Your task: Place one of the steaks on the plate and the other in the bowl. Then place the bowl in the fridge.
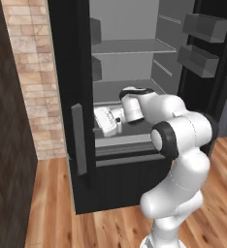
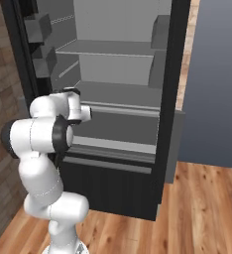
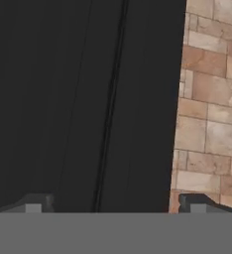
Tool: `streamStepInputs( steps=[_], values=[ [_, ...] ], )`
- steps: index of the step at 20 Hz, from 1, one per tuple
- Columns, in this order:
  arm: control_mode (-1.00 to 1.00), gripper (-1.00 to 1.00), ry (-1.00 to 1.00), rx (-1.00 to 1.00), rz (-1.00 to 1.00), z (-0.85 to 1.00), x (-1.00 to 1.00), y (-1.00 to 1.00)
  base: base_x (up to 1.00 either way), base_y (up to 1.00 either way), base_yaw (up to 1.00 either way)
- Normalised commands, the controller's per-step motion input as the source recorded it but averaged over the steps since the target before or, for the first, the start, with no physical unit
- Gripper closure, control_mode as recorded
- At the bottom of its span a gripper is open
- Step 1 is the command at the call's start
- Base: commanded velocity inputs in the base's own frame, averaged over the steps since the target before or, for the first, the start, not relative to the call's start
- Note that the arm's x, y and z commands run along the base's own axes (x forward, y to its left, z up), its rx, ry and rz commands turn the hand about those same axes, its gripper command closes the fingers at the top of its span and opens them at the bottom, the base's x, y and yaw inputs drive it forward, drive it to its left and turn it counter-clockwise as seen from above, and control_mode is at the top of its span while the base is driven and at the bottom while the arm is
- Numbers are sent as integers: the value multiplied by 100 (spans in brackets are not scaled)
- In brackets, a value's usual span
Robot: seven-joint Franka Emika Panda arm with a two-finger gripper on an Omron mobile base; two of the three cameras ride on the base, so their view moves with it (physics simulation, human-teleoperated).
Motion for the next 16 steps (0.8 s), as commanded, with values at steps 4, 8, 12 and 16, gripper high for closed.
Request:
streamStepInputs(
  steps=[4, 8, 12, 16],
  values=[
    [-100, -100, 0, -7, -40, 0, -60, 74, 0, 0, 0],
    [-100, -100, 1, -15, -33, 4, -36, 82, 0, 0, 0],
    [-100, -100, 19, -29, -13, 25, -1, 94, 0, 0, 0],
    [-100, -100, 26, -29, -13, 28, 5, 68, 0, 0, 0]
  ],
)
